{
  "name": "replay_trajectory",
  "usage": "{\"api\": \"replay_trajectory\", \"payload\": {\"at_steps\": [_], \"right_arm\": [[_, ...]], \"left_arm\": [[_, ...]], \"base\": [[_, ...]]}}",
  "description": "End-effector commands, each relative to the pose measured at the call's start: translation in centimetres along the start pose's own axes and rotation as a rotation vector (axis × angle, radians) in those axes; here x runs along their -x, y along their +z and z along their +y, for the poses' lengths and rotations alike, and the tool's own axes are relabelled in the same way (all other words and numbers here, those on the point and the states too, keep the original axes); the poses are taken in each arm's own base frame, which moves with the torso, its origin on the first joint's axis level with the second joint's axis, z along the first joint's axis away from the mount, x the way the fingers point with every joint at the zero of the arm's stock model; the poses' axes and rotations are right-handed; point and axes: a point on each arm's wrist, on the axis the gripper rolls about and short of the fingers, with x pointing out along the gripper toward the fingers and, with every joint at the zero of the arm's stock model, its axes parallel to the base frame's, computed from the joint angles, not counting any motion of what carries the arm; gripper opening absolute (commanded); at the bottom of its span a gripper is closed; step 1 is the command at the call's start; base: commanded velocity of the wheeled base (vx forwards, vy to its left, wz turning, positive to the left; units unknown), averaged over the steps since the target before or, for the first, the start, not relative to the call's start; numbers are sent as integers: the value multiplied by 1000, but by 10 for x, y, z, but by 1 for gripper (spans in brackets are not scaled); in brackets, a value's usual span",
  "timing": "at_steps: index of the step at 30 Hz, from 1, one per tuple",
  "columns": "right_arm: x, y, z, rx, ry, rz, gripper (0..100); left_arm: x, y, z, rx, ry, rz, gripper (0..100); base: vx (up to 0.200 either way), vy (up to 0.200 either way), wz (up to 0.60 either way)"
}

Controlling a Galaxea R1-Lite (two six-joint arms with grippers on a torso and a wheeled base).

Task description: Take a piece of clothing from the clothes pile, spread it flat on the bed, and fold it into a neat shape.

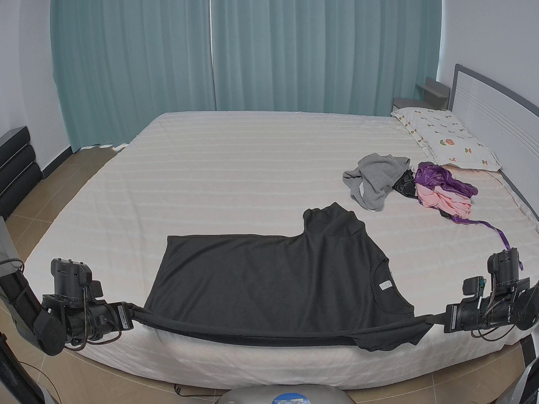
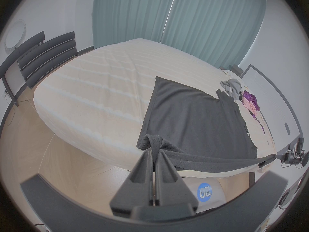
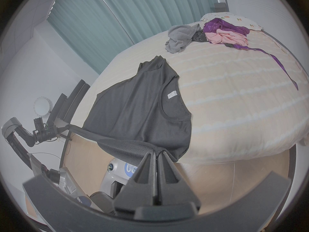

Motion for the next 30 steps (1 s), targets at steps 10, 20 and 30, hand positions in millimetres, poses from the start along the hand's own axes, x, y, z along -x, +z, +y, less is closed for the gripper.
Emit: {"api": "replay_trajectory", "payload": {"at_steps": [10,20,30], "right_arm": [[-22,26,-6,3,1,-20,0],[-31,47,-2,-11,15,-64,0],[-36,48,-4,-14,1,-61,0]], "left_arm": [[-16,5,-1,42,-5,17,0],[-42,14,-3,111,-1,21,0],[-31,18,-7,139,-8,-2,0]], "base": [[0,0,0],[0,0,0],[0,0,0]]}}
